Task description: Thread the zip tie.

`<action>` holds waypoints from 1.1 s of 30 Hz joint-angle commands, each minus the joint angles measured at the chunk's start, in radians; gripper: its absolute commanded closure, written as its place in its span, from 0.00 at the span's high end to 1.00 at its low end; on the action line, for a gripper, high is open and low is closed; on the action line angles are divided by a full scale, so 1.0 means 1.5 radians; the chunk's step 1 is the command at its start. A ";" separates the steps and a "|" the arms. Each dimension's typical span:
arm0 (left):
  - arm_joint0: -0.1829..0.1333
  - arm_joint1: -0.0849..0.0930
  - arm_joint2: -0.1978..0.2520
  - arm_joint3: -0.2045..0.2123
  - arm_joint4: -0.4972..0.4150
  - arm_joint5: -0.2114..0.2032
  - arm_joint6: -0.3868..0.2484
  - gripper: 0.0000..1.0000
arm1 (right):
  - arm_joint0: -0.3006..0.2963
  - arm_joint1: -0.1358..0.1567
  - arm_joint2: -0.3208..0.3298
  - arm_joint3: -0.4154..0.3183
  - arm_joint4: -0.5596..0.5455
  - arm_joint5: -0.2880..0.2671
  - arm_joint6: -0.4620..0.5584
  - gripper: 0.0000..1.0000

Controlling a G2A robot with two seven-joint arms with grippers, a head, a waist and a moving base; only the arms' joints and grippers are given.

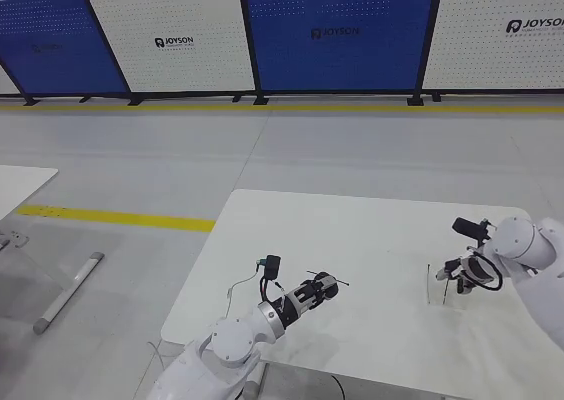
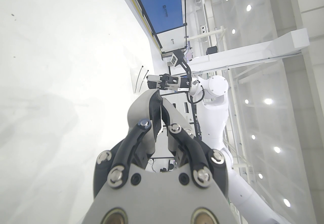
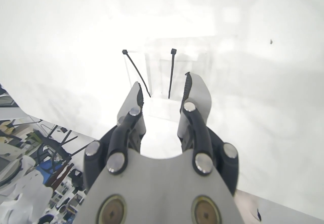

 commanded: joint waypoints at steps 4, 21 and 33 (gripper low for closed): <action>0.000 0.000 0.000 0.000 0.000 0.000 0.000 0.00 | 0.017 -0.017 -0.015 0.031 -0.016 0.000 0.016 0.34; 0.000 0.000 0.000 0.000 0.000 0.000 0.000 0.00 | 0.065 -0.078 -0.056 0.146 -0.049 0.000 0.034 0.31; 0.000 0.000 0.000 0.000 0.000 0.000 0.000 0.00 | 0.100 -0.114 -0.084 0.227 -0.046 0.000 0.034 0.19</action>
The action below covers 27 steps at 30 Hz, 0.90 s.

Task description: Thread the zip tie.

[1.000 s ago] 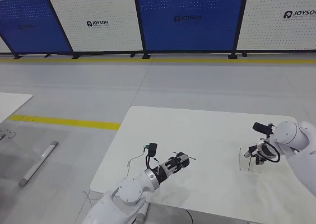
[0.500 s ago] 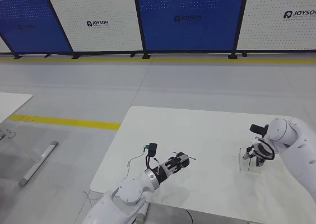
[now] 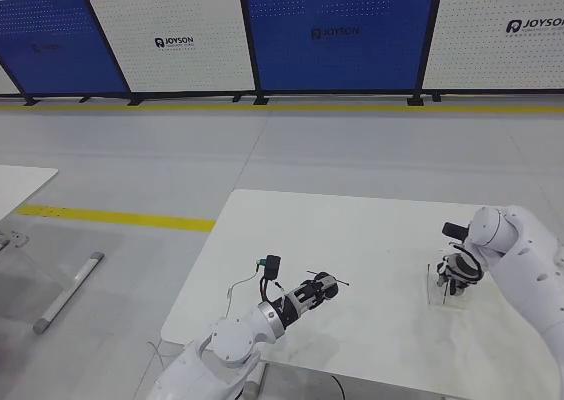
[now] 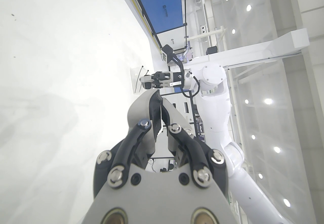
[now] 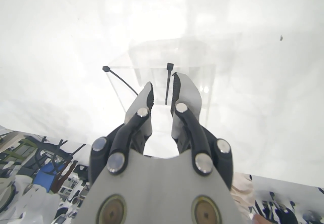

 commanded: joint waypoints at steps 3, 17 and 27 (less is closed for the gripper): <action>0.000 0.000 0.000 0.000 0.000 0.000 0.000 0.00 | 0.010 -0.011 -0.014 0.026 0.000 0.000 0.000 0.17; 0.000 0.000 0.000 0.000 0.000 0.000 0.000 0.00 | 0.023 -0.020 -0.008 0.057 0.015 -0.026 -0.012 0.00; 0.000 0.000 0.000 0.000 0.000 0.000 0.000 0.00 | -0.037 0.038 0.080 -0.055 0.027 -0.064 -0.029 0.00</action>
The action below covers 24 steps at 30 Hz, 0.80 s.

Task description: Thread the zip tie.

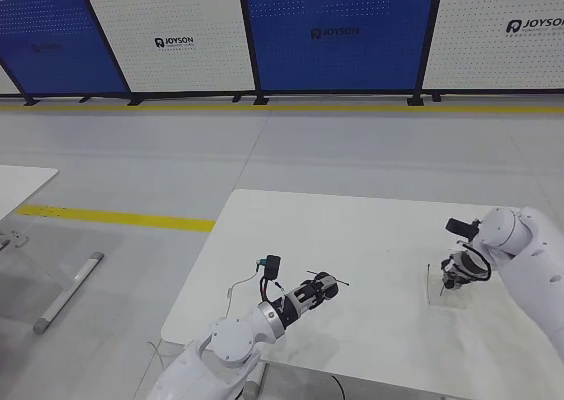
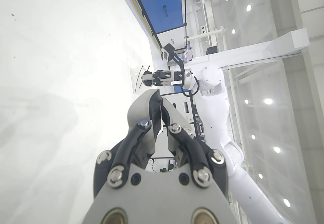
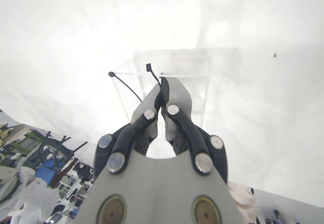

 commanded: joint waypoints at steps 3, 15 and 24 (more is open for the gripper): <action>0.000 0.000 0.000 0.000 0.000 0.000 0.000 0.00 | -0.050 0.035 0.060 -0.100 0.000 0.000 0.000 0.00; 0.000 0.000 0.000 0.000 0.000 0.000 0.000 0.00 | -0.295 0.121 0.300 -0.442 0.038 -0.027 -0.066 0.00; 0.000 0.000 0.000 0.000 0.000 0.000 0.000 0.00 | -0.355 0.135 0.328 -0.505 0.008 -0.031 -0.051 0.00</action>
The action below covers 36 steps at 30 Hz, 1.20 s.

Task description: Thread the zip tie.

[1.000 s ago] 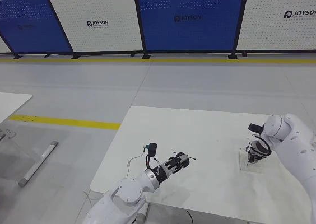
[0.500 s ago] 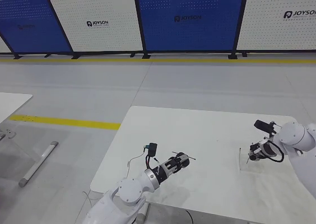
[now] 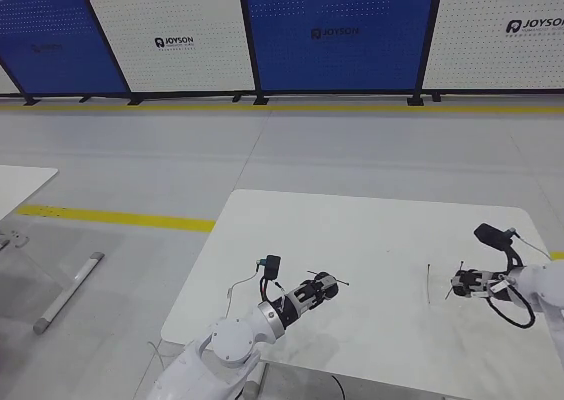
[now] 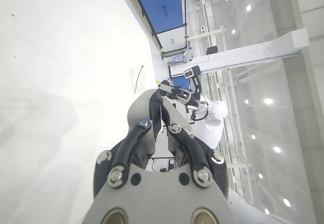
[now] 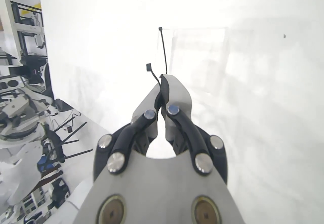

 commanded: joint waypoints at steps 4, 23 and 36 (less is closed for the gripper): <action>0.000 0.000 0.000 0.000 0.000 0.000 0.000 0.00 | 0.000 0.000 0.001 0.000 0.002 -0.001 -0.001 0.00; 0.000 0.000 0.000 0.000 0.000 0.000 0.000 0.00 | -0.152 -0.018 -0.030 -0.179 0.134 -0.002 -0.267 0.00; 0.000 0.000 0.000 0.000 0.000 0.000 0.000 0.00 | -0.156 -0.021 -0.035 -0.176 0.150 -0.005 -0.286 0.00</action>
